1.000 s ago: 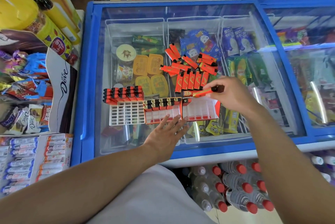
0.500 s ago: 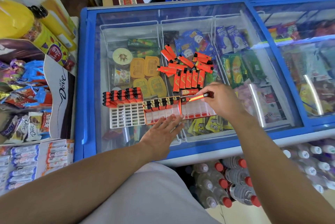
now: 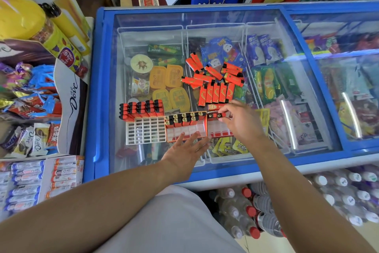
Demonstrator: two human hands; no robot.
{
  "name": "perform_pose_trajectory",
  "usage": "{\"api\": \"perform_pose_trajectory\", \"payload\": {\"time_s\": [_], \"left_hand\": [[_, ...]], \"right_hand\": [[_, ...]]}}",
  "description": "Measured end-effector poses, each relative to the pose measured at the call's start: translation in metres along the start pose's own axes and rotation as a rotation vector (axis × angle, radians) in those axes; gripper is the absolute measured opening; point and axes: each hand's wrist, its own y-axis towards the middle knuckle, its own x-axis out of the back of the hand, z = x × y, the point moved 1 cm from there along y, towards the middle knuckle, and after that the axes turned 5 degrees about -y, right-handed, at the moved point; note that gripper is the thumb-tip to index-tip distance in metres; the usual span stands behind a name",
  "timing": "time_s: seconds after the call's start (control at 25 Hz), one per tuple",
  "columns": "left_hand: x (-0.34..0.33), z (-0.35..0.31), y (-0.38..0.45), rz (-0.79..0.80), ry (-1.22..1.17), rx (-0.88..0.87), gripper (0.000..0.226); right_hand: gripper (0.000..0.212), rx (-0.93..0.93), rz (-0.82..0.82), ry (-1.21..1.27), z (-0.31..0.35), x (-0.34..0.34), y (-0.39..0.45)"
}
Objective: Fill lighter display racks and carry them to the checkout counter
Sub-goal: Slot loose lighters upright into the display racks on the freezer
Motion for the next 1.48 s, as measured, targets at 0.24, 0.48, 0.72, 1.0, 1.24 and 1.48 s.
{"api": "perform_pose_trajectory", "payload": {"time_s": [0.24,0.48,0.72,1.0,1.24,1.48], "left_hand": [[-0.003,0.002,0.0,0.005,0.005,-0.005,0.092],[-0.006,0.004,0.001,0.001,-0.002,-0.019,0.089],[-0.009,0.006,0.003,-0.005,-0.008,-0.029,0.087],[-0.01,0.008,0.004,-0.01,-0.037,-0.043,0.084],[-0.01,0.017,-0.002,-0.079,-0.139,-0.083,0.084],[-0.014,0.039,-0.026,-0.129,-0.269,-0.024,0.088]], "right_hand": [[0.02,-0.034,-0.016,0.03,-0.007,0.001,0.0],[0.019,-0.118,-0.04,0.096,-0.009,-0.002,0.002],[0.019,-0.137,-0.03,0.206,-0.014,-0.005,0.004],[0.017,-0.084,-0.011,0.036,-0.013,-0.009,0.001],[0.021,-0.094,0.042,0.044,0.006,0.026,0.014],[0.04,-0.613,0.211,0.148,-0.025,0.007,0.096]]}}
